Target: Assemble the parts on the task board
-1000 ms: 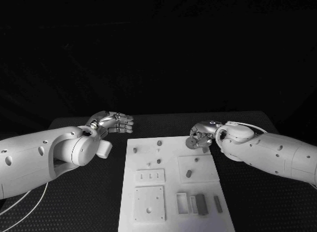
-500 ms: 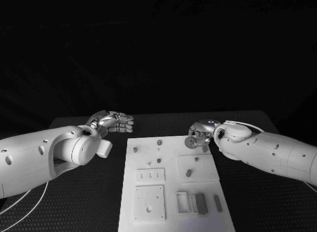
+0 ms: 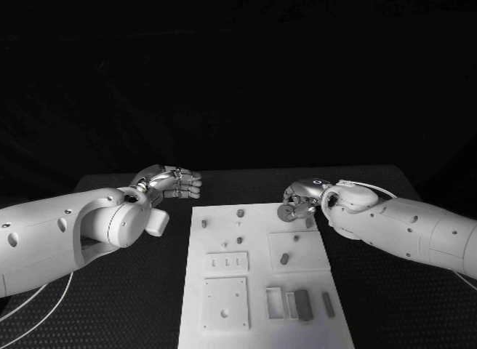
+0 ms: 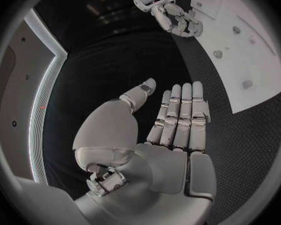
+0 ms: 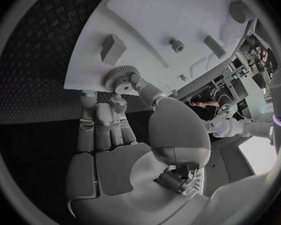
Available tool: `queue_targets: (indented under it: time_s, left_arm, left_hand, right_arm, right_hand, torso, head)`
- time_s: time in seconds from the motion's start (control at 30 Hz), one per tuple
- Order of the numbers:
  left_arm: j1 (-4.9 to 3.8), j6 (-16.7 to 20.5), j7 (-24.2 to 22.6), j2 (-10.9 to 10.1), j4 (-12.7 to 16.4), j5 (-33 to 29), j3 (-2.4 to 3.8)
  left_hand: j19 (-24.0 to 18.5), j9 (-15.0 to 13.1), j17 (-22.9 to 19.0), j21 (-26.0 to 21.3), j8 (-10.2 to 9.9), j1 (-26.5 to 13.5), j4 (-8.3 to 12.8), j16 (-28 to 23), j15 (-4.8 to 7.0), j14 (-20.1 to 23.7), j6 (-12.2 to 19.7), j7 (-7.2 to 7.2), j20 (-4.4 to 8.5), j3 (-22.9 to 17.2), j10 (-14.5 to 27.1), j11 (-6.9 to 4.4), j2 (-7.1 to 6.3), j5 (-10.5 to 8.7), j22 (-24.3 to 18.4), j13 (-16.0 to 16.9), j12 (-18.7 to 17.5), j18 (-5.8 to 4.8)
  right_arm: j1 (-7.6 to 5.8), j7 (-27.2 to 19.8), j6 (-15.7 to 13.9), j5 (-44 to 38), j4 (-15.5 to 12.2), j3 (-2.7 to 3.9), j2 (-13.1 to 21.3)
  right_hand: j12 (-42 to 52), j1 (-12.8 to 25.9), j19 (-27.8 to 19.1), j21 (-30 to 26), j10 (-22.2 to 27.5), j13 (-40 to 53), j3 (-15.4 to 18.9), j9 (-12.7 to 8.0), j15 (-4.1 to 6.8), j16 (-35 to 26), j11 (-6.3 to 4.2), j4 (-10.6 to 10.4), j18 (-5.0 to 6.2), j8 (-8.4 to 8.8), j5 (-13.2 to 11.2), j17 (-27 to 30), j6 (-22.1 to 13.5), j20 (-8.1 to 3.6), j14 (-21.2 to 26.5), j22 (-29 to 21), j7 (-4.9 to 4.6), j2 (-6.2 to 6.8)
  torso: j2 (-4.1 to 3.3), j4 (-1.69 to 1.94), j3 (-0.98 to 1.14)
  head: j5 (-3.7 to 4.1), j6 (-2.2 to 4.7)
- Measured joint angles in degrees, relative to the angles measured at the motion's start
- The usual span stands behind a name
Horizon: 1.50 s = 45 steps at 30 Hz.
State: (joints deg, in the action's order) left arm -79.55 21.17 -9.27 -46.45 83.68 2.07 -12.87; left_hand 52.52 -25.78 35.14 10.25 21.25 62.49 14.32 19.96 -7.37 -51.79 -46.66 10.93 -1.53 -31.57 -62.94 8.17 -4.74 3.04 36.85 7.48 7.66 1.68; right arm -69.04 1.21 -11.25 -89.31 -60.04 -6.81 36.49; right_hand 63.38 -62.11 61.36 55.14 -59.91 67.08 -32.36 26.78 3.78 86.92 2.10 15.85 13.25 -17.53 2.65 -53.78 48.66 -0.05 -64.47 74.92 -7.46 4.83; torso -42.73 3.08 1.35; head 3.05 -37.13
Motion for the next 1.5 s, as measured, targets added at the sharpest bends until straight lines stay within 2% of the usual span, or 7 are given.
queue_targets:
  time_s: [0.23, 0.5, 0.87, 1.03, 1.1, 1.4, 1.5]
  left_arm:
    - [0.00, 0.00, 0.01, 0.09, 0.00, 0.01, 0.00]
    - [0.00, 0.05, 0.01, 0.09, -0.05, 0.02, -0.02]
    - [0.00, 0.18, -0.04, 0.13, -0.15, 0.04, -0.03]
    - [0.00, 0.21, -0.05, 0.17, -0.15, 0.04, -0.03]
    - [0.00, 0.24, -0.05, 0.19, -0.16, 0.04, -0.03]
    - [0.00, 0.27, -0.08, 0.36, -0.28, 0.05, -0.12]
    - [0.00, 0.27, -0.08, 0.46, -0.28, 0.05, -0.13]
  left_hand:
    - [0.00, 0.00, 0.05, 0.00, 0.00, 0.00, 0.00, 0.00, 0.00, 0.00, 0.00, 0.00, 0.00, 0.00, 0.00, 0.00, 0.00, 0.00, 0.00, 0.00, 0.00, 0.00]
    - [0.00, 0.00, 0.05, 0.00, 0.00, 0.00, -0.15, -0.23, 0.00, 0.00, 0.00, 0.00, 0.00, 0.15, 0.00, 0.00, 0.00, 0.00, 0.04, 0.00, 0.00, 0.00]
    - [0.00, 0.00, 0.13, 0.00, 0.00, 0.00, -0.15, -0.23, 0.00, 0.00, 0.21, 0.20, 0.00, 0.15, 0.00, 0.00, 0.00, 0.00, 0.09, 0.00, -0.22, 0.00]
    - [0.00, 0.00, 0.18, 0.00, 0.00, 0.00, -0.15, -0.23, 0.00, 0.00, 0.36, 0.06, 0.00, 0.15, 0.00, 0.00, 0.00, 0.00, 0.09, 0.00, -0.22, 0.00]
    - [0.00, 0.00, 0.18, 0.00, 0.00, 0.00, -0.15, -0.23, 0.00, 0.00, 0.35, 0.06, 0.00, 0.15, 0.00, 0.00, 0.00, 0.00, 0.08, 0.00, -0.22, 0.00]
    - [0.00, 0.00, 0.24, 0.00, 0.00, 0.00, -0.15, -0.46, -0.20, 0.20, 0.35, 0.06, 0.00, 0.15, 0.00, 0.00, 0.00, 0.00, 0.14, 0.00, -0.22, -0.02]
    - [0.00, 0.00, 0.24, 0.00, 0.00, 0.00, -0.15, -0.46, -0.20, 0.20, 0.35, 0.06, 0.00, 0.15, 0.00, 0.00, 0.00, 0.00, 0.14, 0.00, -0.22, -0.02]
  right_arm:
    - [0.11, -0.30, -0.26, 0.47, -0.32, -0.11, 0.13]
    - [0.44, 0.18, -1.90, 0.55, -1.49, -0.24, 0.78]
    - [-0.08, 1.03, -2.29, -1.19, -4.17, -0.16, 1.17]
    - [-0.24, 1.36, -2.64, -3.91, -8.08, 1.91, 1.62]
    - [-0.39, 1.66, -3.11, -5.58, -9.98, 2.32, 1.70]
    - [-0.51, 4.63, -5.52, -15.33, -14.47, 2.38, -1.53]
    - [-0.56, 5.35, -6.06, -17.64, -14.47, 1.65, -3.34]
  right_hand:
    - [0.00, 0.68, -0.17, 0.32, -0.26, -0.19, -0.05, 0.80, 0.96, 0.00, -1.36, 0.38, 0.06, -1.59, -0.15, 0.35, -0.01, -0.03, 0.28, 0.00, 0.01, -3.76]
    - [0.00, 0.82, -0.18, 0.34, -0.07, -0.31, -0.05, 1.28, 1.64, 0.27, -1.72, 0.70, 0.11, -2.19, 0.04, 0.48, -0.12, -0.02, 0.18, 0.00, 0.12, -5.52]
    - [0.00, 0.64, -0.17, 0.34, -0.17, -0.33, 0.02, 1.01, 1.64, 0.27, -2.04, 0.76, 0.12, -2.19, 0.03, 0.53, -0.13, -0.01, 0.19, 0.00, 0.13, -5.84]
    - [0.00, 0.58, -0.25, 0.34, -0.14, -0.39, 0.01, 1.00, 1.65, 0.27, -2.06, 0.76, 0.12, -2.19, 0.01, 0.53, -0.13, 0.06, 0.18, 0.00, 0.13, -5.89]
    - [0.00, 0.58, -0.25, 0.34, -0.24, -0.39, 0.01, 1.00, 1.83, 0.27, -2.20, 0.76, 0.12, -2.18, 0.01, 0.51, -0.13, 0.06, -0.01, 0.00, 0.13, -5.89]
    - [0.00, 0.25, -0.25, 0.55, -0.50, -0.52, 0.01, 0.99, 2.05, 0.27, -2.53, 0.75, 0.39, -2.19, 0.00, 0.32, -0.13, 0.07, -0.22, 0.00, 0.13, -5.55]
    - [0.00, 0.18, -0.25, 0.55, -0.49, -0.52, 0.01, 0.99, 2.07, 0.26, -2.53, 0.75, 0.46, -2.18, 0.00, 0.33, -0.13, 0.07, -0.24, 0.00, 0.13, -5.48]
  torso:
    - [0.02, -0.07, -0.02]
    - [0.02, -0.08, 0.00]
    - [0.07, -0.03, 0.01]
    - [0.07, -0.02, 0.02]
    - [0.07, -0.03, 0.04]
    - [0.11, -0.13, 0.03]
    - [0.11, -0.13, 0.03]
  head:
    - [0.03, -0.06]
    - [0.22, -0.03]
    - [0.16, 0.21]
    - [-0.09, 0.48]
    - [-0.21, 0.57]
    - [-0.46, 0.98]
    - [-0.49, 1.07]
